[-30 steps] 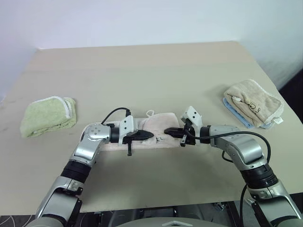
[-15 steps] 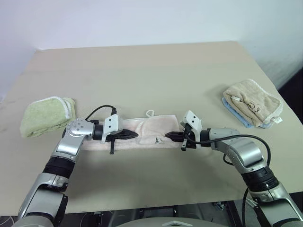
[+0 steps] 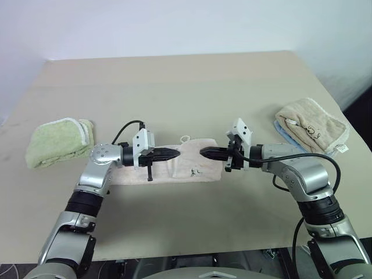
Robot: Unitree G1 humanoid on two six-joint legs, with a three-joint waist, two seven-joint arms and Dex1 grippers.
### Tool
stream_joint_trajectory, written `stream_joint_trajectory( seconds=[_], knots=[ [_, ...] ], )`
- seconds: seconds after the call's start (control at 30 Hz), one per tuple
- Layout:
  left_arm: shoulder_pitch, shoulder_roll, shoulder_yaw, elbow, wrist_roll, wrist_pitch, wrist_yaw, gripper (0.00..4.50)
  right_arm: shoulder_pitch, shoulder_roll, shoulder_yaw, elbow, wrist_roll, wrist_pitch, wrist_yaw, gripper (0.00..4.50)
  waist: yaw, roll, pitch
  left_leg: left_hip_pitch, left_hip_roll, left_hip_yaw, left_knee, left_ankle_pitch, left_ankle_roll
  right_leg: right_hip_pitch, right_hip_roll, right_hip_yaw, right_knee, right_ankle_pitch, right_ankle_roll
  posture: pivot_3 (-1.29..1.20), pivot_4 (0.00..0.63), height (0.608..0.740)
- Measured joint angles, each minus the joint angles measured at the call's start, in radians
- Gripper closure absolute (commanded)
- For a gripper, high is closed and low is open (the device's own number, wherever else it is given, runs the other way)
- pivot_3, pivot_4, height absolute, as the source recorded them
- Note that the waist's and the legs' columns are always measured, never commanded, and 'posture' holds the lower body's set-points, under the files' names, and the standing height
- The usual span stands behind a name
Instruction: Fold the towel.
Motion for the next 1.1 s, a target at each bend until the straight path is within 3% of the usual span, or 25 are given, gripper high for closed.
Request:
stream_joint_trajectory(
  seconds=[0.33, 0.8, 0.93, 1.1],
  knots=[
    [-0.073, -0.145, -0.06, 0.118, 0.088, -0.054, 0.094, 4.47, 0.049, 0.022, 0.118, 0.006, -0.066, -0.02, -0.003, 4.5, -0.001, 0.0, 0.0, 0.0, 0.0, 0.001, 0.002, 0.0, 0.0, 0.001, 0.0, 0.0, 0.0, 0.0, 0.0, 0.0, 0.15, 0.728],
    [-0.129, -0.158, -0.137, 0.264, 0.279, -0.14, 0.214, 4.47, 0.039, 0.056, 0.132, 0.042, -0.114, -0.02, -0.04, 4.5, 0.0, 0.0, -0.001, 0.002, 0.0, 0.0, 0.003, -0.001, -0.002, 0.003, 0.001, 0.0, 0.0, 0.0, 0.001, 0.0, 0.15, 0.728],
    [-0.103, -0.165, -0.11, 0.223, 0.215, -0.11, 0.178, 4.47, 0.037, 0.055, 0.129, 0.041, -0.097, -0.006, -0.029, 4.5, -0.001, 0.0, -0.001, 0.002, 0.0, 0.0, 0.003, -0.001, -0.002, 0.003, 0.001, 0.0, 0.0, 0.0, 0.001, 0.0, 0.15, 0.728],
    [-0.052, -0.178, -0.033, 0.022, 0.037, 0.038, 0.151, 4.47, 0.037, 0.044, 0.088, 0.009, -0.034, 0.042, 0.006, 4.5, -0.001, 0.0, -0.001, 0.0, 0.0, 0.0, 0.002, 0.0, 0.0, 0.0, 0.001, 0.0, 0.0, 0.001, 0.001, 0.0, 0.15, 0.728]
  ],
)
